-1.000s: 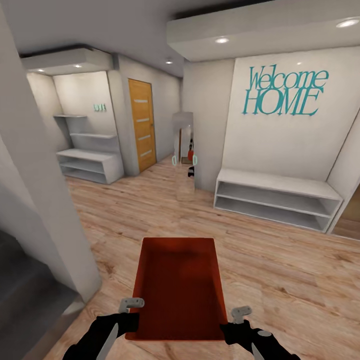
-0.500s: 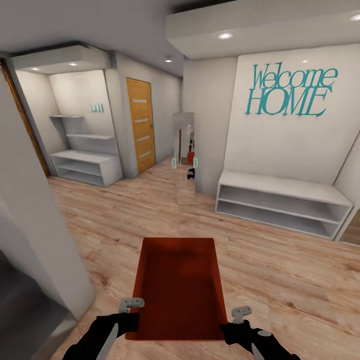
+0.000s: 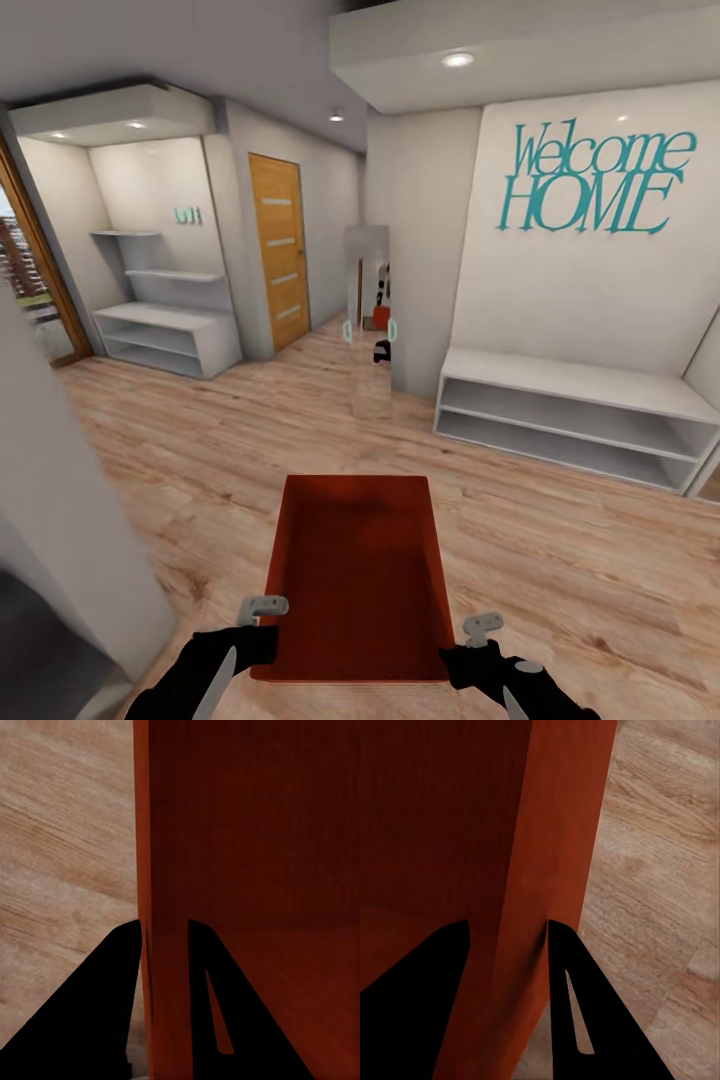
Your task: Move the two storage containers from the living room to the garage. In the garage, place one container on the floor and stack the other container on top of it (either order is fine).
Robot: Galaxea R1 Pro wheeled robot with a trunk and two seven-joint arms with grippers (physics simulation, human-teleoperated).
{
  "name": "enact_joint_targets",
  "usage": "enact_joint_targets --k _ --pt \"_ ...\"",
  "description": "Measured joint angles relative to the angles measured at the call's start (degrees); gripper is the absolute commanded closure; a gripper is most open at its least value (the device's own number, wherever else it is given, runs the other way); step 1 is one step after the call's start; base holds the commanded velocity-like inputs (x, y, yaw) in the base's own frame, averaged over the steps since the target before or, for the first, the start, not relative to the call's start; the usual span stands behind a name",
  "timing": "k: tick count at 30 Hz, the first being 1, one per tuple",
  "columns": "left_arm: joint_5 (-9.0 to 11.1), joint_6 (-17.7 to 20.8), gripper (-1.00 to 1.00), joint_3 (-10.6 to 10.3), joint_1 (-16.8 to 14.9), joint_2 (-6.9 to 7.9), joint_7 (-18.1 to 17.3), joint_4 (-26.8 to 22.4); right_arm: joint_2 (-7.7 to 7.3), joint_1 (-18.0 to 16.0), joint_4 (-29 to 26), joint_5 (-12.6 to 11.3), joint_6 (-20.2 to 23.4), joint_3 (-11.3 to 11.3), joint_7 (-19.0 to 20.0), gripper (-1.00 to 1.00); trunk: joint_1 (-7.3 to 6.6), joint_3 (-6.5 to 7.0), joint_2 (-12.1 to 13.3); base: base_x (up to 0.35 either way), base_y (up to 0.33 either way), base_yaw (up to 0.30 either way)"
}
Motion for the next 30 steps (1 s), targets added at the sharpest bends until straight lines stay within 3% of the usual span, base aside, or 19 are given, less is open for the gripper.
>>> enact_joint_targets --k 30 --pt "0.0 0.0 1.0 0.0 0.0 0.0 0.0 0.0 0.01 0.0 0.0 0.0 0.0 0.0 0.0 1.0 0.0 0.0 0.0 0.325 -0.012 0.0"
